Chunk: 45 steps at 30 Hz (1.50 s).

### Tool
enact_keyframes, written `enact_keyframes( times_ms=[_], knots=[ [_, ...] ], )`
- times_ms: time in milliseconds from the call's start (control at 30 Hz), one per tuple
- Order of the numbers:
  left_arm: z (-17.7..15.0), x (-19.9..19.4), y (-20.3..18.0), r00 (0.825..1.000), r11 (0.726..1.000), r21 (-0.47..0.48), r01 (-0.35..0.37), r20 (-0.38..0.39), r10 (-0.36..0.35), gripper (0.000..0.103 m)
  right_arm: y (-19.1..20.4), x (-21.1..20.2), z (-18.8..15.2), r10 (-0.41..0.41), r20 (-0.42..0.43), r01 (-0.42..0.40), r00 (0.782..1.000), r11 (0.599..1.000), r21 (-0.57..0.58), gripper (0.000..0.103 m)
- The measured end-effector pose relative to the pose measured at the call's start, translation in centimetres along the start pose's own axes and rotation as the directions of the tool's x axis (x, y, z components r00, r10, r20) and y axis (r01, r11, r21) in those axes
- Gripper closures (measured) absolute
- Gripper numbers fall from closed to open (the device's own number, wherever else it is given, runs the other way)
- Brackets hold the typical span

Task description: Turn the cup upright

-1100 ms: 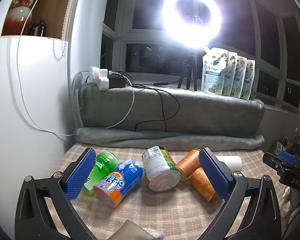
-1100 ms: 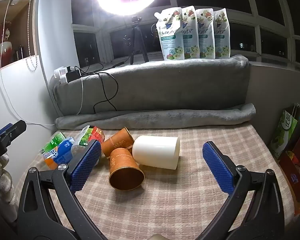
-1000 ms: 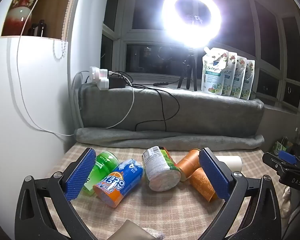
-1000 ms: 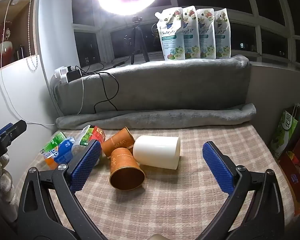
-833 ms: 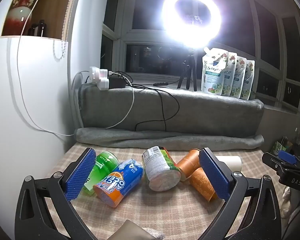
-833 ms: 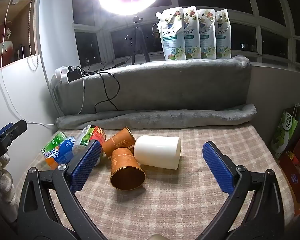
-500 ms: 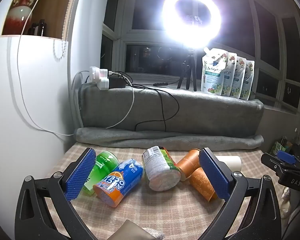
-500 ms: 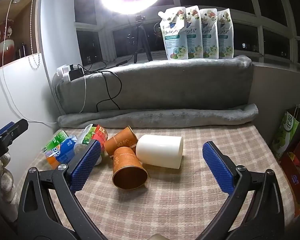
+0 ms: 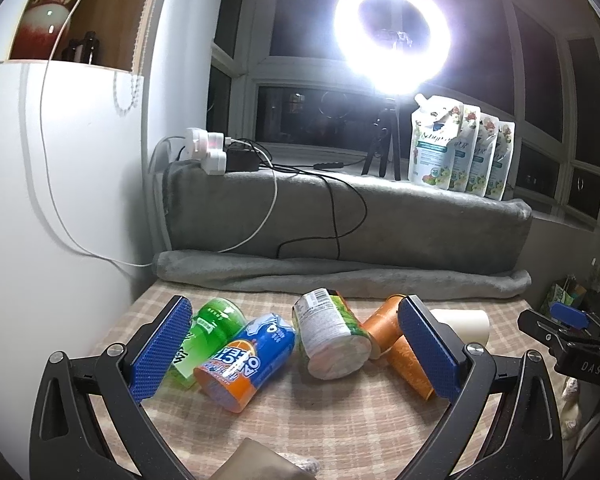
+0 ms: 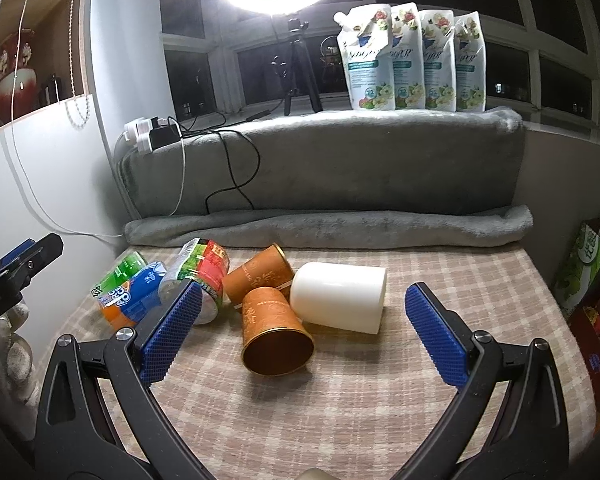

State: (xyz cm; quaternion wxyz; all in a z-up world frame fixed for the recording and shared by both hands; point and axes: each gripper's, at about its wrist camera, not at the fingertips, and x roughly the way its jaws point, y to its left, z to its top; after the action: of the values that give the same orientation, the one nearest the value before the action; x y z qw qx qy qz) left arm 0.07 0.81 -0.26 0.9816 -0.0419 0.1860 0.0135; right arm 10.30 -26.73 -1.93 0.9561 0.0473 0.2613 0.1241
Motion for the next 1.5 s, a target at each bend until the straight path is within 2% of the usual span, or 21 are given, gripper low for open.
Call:
enact_keyframes(
  times_ms=[300, 367, 500, 600, 733, 933, 1000, 1300, 1400, 1500],
  knots=[
    [-1.2, -0.1, 2.4, 0.999, 0.999, -0.014, -0.032, -0.030, 0.032, 0.001, 2.6, 2.4, 0.2, 0.104, -0.060, -0.104, 0.993, 0.995, -0.001, 0.000],
    [-1.5, -0.2, 3.1, 0.998, 0.999, -0.024, -0.049, -0.043, 0.048, 0.001, 3.3, 3.2, 0.3, 0.144, -0.084, -0.143, 0.986, 0.990, 0.014, 0.000],
    [-2.3, -0.5, 4.9, 0.994, 0.996, -0.037, -0.087, -0.063, 0.085, 0.001, 5.1, 5.2, 0.4, 0.244, -0.142, -0.238, 0.959, 0.969, 0.060, 0.000],
    [-2.9, -0.8, 6.3, 0.991, 0.992, -0.048, -0.119, -0.071, 0.116, 0.001, 6.7, 7.3, 0.1, 0.310, -0.197, -0.295, 0.930, 0.950, 0.102, 0.004],
    [-3.8, -1.3, 8.2, 0.985, 0.985, -0.069, -0.157, -0.081, 0.152, 0.001, 8.7, 10.7, -1.1, 0.392, -0.283, -0.344, 0.875, 0.916, 0.207, 0.010],
    [-4.6, -1.7, 10.4, 0.979, 0.976, -0.105, -0.192, -0.095, 0.182, 0.001, 11.5, 15.5, -3.5, 0.497, -0.376, -0.354, 0.782, 0.851, 0.389, 0.017],
    [-4.8, -1.7, 10.9, 0.978, 0.974, -0.113, -0.196, -0.097, 0.185, 0.001, 12.2, 16.4, -4.0, 0.521, -0.387, -0.345, 0.760, 0.830, 0.439, 0.018],
    [-5.3, -2.1, 12.7, 0.976, 0.970, -0.133, -0.202, -0.105, 0.189, 0.001, 15.5, 19.4, -4.4, 0.556, -0.403, -0.304, 0.727, 0.787, 0.537, 0.020],
    [-5.4, -2.2, 13.0, 0.976, 0.969, -0.140, -0.206, -0.101, 0.193, 0.001, 16.2, 20.3, -4.5, 0.551, -0.408, -0.281, 0.728, 0.782, 0.556, 0.021],
    [-5.5, -2.3, 13.3, 0.976, 0.968, -0.144, -0.206, -0.100, 0.193, 0.001, 16.5, 21.1, -4.4, 0.536, -0.410, -0.250, 0.738, 0.782, 0.571, 0.021]
  ],
)
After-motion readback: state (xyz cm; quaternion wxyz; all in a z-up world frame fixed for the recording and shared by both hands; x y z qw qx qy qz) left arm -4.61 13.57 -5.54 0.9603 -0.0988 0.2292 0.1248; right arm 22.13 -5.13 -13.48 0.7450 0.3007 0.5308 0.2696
